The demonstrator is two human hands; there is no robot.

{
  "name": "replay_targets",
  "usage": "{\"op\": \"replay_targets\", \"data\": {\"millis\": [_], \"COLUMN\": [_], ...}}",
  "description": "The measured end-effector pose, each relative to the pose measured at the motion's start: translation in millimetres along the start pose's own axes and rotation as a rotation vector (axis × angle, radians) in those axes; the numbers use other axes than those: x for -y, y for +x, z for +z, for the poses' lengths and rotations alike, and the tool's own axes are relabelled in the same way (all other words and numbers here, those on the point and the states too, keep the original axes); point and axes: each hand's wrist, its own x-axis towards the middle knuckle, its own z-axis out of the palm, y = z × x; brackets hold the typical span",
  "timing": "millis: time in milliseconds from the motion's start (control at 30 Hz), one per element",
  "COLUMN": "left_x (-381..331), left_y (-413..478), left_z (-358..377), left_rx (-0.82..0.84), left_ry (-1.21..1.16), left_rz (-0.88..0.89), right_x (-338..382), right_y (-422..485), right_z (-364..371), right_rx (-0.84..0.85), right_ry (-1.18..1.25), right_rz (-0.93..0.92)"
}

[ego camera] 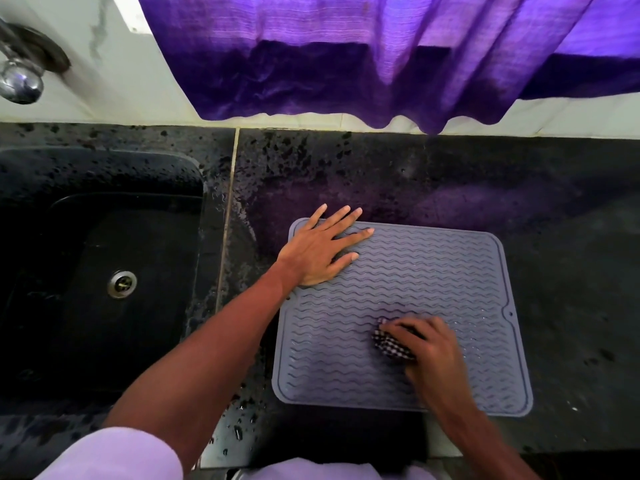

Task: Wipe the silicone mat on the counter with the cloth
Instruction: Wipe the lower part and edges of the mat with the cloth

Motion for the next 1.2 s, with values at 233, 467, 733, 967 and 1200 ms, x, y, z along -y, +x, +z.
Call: {"op": "replay_targets", "data": {"millis": [233, 467, 733, 967, 1200], "left_x": [-1.3, 0.0, -1.0, -2.2, -2.6], "left_y": [-0.1, 1.4, 1.4, -0.7, 0.7], "left_z": [0.2, 2.2, -1.1, -3.0, -3.4], "left_rx": [-0.006, -0.004, 0.010, 0.012, 0.047], "left_ry": [-0.004, -0.003, -0.017, -0.025, -0.023], "left_rz": [-0.004, -0.005, 0.001, 0.008, -0.010], "right_x": [4.9, 39.0, 111.7, 66.0, 30.6], "right_y": [0.1, 20.9, 61.6, 41.5, 6.7], "right_z": [18.2, 40.9, 65.9, 23.1, 16.0], "right_rx": [-0.039, -0.021, 0.101, 0.120, 0.068], "right_ry": [0.071, 0.156, 0.162, 0.157, 0.105], "right_rz": [0.068, -0.047, -0.207, -0.107, 0.020]}}
